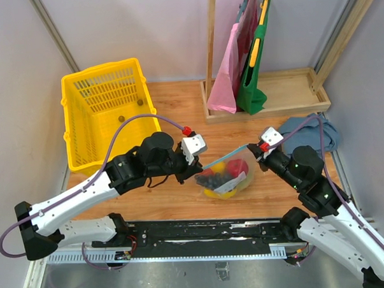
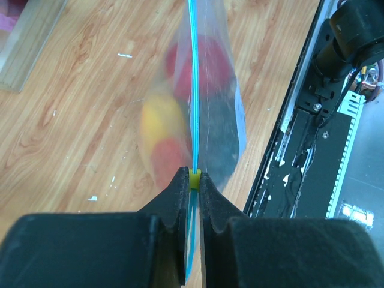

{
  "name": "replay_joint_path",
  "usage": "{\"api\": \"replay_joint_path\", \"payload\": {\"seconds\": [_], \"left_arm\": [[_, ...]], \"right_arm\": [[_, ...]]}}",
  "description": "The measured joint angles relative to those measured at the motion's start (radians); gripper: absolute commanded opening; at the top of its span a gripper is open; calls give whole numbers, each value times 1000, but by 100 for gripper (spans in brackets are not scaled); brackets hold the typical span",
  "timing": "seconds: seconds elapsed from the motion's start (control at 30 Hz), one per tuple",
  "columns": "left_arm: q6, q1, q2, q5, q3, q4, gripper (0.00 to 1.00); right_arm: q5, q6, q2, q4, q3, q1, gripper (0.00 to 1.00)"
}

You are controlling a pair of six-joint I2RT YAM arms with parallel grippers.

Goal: Place the food in the zip-top bag and seal the zipper
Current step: Zip the zipper food storage bag at the center of the board, then place the zipper food storage bag at the center of the board.

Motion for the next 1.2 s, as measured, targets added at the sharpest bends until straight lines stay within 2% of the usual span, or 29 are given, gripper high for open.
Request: {"api": "replay_joint_path", "payload": {"seconds": [0.3,0.7,0.83,1.03,1.2], "left_arm": [[-29,0,-65,-47,-26,-46,0],[-62,0,-111,-124,-72,-40,0],[-36,40,-19,-152,0,-52,0],[23,198,174,-207,188,-37,0],[78,238,251,-272,270,21,0]], "right_arm": [[228,-4,-15,-13,0,0,1],[257,11,60,16,0,-14,1],[245,20,139,91,0,-74,1],[198,68,281,235,21,-191,1],[151,112,352,373,40,-247,1]]}}
